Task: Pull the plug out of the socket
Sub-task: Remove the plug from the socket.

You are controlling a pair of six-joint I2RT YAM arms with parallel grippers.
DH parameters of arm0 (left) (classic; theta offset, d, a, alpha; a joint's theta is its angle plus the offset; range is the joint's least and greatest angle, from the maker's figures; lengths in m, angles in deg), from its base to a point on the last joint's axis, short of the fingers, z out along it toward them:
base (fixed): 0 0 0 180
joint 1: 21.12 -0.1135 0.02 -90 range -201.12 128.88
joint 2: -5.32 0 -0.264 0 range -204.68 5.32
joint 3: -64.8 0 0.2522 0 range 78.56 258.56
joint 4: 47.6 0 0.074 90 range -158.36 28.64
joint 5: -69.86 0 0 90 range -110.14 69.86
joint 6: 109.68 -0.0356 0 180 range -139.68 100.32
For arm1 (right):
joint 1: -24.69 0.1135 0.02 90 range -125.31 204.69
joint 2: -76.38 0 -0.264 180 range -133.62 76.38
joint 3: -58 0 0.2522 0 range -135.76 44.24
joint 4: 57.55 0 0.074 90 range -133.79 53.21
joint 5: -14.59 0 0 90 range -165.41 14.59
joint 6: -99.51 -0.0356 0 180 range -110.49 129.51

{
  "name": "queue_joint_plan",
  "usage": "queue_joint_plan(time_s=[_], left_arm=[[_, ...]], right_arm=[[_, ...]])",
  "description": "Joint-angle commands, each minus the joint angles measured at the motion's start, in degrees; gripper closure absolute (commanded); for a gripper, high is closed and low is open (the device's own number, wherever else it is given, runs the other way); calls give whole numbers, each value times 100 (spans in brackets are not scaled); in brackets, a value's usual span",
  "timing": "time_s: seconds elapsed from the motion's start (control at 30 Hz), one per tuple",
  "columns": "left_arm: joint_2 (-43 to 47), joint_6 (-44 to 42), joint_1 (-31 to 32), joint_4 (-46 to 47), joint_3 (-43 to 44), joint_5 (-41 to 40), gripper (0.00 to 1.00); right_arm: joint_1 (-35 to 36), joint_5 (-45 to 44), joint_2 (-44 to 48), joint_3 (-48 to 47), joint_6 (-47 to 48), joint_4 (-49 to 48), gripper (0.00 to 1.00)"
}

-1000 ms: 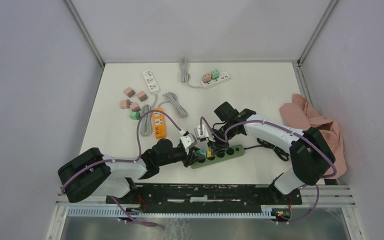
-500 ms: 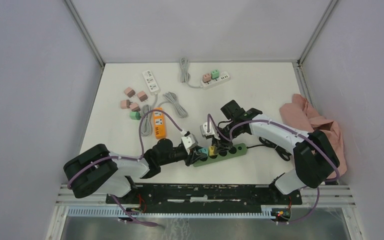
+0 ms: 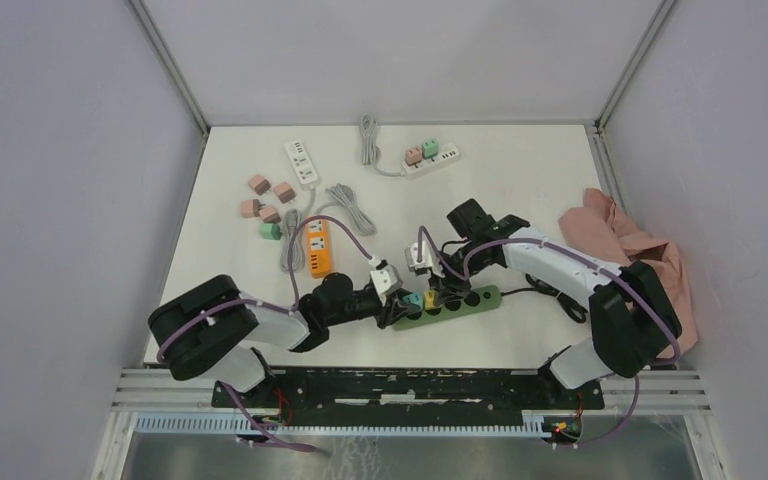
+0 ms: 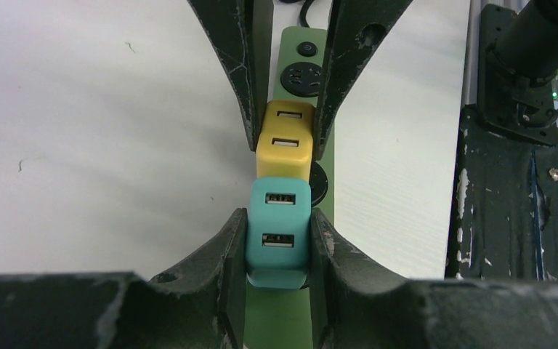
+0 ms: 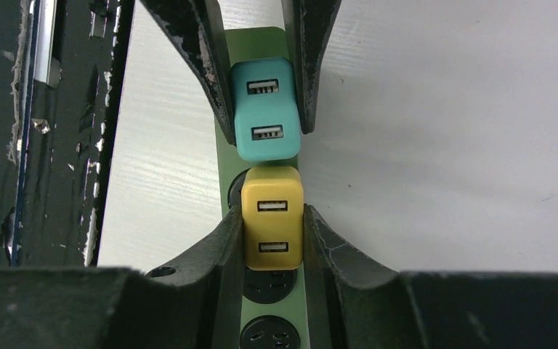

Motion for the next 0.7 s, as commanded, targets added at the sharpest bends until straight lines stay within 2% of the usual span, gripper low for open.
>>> queue_joint_plan(time_s=[0.0, 0.1, 0.27, 0.37, 0.47, 0.53, 0.67], left_arm=[[-140, -172, -136, -91, -13, -209, 97], [-256, -240, -139, -159, 119, -127, 97], [-529, -186, -138, 34, 230, 58, 97], [-536, -166, -137, 69, 202, 46, 97], [-411, -226, -142, -36, 124, -36, 97], [-336, -308, -152, -161, 89, -77, 97], [-345, -358, -206, -253, 137, 10, 97]], right_arm=[[-424, 419, 517, -20, 1092, 933, 100], [-149, 1005, 533, 49, 1599, 1165, 100], [264, 623, 439, -148, -393, -74, 100], [108, 266, 288, -329, -564, 15, 100], [-200, -182, 313, -281, 270, 443, 100], [-274, -119, 389, -182, 1072, 912, 100], [-158, 1034, 425, -15, 2449, 1790, 100]])
